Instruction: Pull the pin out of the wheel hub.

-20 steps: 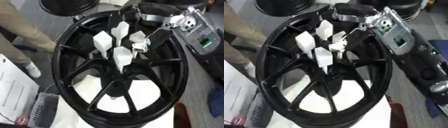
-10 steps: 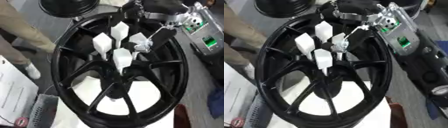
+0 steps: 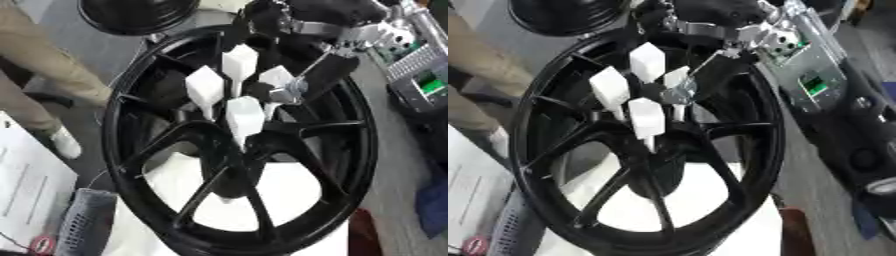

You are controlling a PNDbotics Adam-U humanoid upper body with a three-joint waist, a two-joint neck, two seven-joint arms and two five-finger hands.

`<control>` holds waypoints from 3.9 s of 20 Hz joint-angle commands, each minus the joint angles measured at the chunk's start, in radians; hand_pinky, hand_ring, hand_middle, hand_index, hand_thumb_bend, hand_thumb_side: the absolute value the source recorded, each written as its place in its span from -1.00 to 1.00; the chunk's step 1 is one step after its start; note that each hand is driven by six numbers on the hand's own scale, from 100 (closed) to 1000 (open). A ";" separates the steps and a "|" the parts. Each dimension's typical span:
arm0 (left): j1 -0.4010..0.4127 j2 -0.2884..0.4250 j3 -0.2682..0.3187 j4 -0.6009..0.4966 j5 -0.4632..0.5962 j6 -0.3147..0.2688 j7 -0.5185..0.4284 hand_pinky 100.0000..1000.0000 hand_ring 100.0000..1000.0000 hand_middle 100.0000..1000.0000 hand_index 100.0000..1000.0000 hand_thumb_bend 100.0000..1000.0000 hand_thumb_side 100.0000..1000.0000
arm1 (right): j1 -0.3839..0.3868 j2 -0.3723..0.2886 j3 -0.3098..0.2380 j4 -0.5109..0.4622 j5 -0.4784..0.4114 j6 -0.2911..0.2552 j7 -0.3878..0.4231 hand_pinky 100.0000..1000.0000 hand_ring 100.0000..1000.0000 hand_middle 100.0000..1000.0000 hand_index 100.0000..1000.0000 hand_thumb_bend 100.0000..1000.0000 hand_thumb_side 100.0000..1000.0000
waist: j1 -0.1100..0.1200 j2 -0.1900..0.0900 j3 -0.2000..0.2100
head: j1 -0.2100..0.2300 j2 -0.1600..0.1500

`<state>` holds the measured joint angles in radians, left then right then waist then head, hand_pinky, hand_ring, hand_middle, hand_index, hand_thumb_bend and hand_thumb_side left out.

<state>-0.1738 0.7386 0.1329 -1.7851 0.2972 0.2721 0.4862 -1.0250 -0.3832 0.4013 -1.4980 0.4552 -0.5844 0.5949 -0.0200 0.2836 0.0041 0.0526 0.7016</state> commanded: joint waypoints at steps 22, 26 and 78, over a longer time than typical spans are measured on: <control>-0.001 0.033 0.014 0.000 0.010 -0.007 0.000 0.32 0.52 0.02 0.36 0.62 -0.01 | 0.021 -0.078 -0.046 0.048 -0.054 -0.296 0.312 0.56 0.37 0.47 0.63 -1.00 1.00 | 0.003 -0.002 -0.019 | 0.028 -0.002; -0.013 0.040 0.012 -0.003 0.004 -0.008 -0.003 0.32 0.53 0.02 0.36 0.61 -0.01 | -0.030 -0.130 -0.056 0.131 -0.112 -0.253 0.277 0.60 0.41 0.46 0.66 -0.82 0.11 | -0.008 -0.013 -0.006 | 0.011 0.062; -0.046 0.037 -0.001 -0.013 0.019 -0.010 -0.019 0.33 0.54 0.02 0.36 0.53 0.01 | -0.030 -0.278 0.133 0.147 -0.276 -0.323 0.312 0.62 0.42 0.27 0.63 -0.55 0.01 | -0.029 0.003 0.042 | -0.055 0.040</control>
<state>-0.2100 0.7390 0.1260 -1.7810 0.3143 0.2639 0.4689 -1.0416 -0.6292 0.5481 -1.3404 0.1669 -0.5877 0.5917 -0.0565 0.3010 0.0448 -0.0016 0.7452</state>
